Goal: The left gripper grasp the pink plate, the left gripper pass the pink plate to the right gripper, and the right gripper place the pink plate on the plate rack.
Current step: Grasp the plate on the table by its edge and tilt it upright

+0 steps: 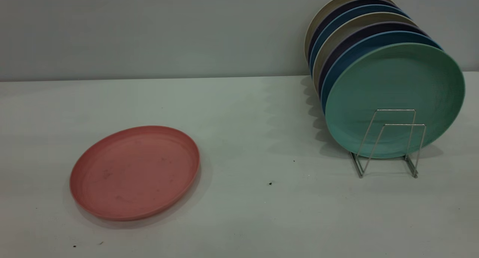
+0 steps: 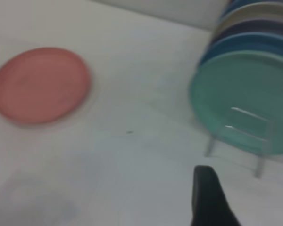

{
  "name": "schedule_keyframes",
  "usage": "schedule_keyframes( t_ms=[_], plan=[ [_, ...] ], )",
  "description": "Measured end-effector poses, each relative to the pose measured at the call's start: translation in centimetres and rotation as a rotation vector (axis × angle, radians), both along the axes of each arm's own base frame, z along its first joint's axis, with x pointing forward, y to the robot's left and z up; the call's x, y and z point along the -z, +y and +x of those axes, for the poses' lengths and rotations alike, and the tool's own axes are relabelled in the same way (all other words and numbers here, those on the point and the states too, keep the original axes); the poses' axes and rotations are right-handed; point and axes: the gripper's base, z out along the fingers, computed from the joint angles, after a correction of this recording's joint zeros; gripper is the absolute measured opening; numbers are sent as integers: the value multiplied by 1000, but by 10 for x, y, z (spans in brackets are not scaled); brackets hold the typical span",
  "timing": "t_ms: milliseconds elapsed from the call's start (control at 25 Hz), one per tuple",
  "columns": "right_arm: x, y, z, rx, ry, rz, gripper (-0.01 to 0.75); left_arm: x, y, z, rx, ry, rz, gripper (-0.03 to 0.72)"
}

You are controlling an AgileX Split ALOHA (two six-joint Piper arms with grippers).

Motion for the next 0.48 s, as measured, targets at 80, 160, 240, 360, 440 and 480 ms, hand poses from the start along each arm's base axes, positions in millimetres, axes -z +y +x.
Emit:
schedule_keyframes(
  t_ms=[80,160,240,360,440,480],
  plan=[
    [5,3,14,-29,32,23,439,10,-2,20,-5,21,-44,553],
    [11,6,25,-54,56,33,440,26,-3,40,-3,70,-69,553],
    [17,8,36,-71,79,39,440,44,-5,57,-8,119,-101,555],
    [25,10,49,-87,101,60,440,74,-8,78,5,197,-137,555],
    [29,11,56,-89,116,77,440,94,-9,93,38,245,-163,555],
    [31,11,59,-89,122,84,440,100,-9,100,39,254,-194,555]
  ],
)
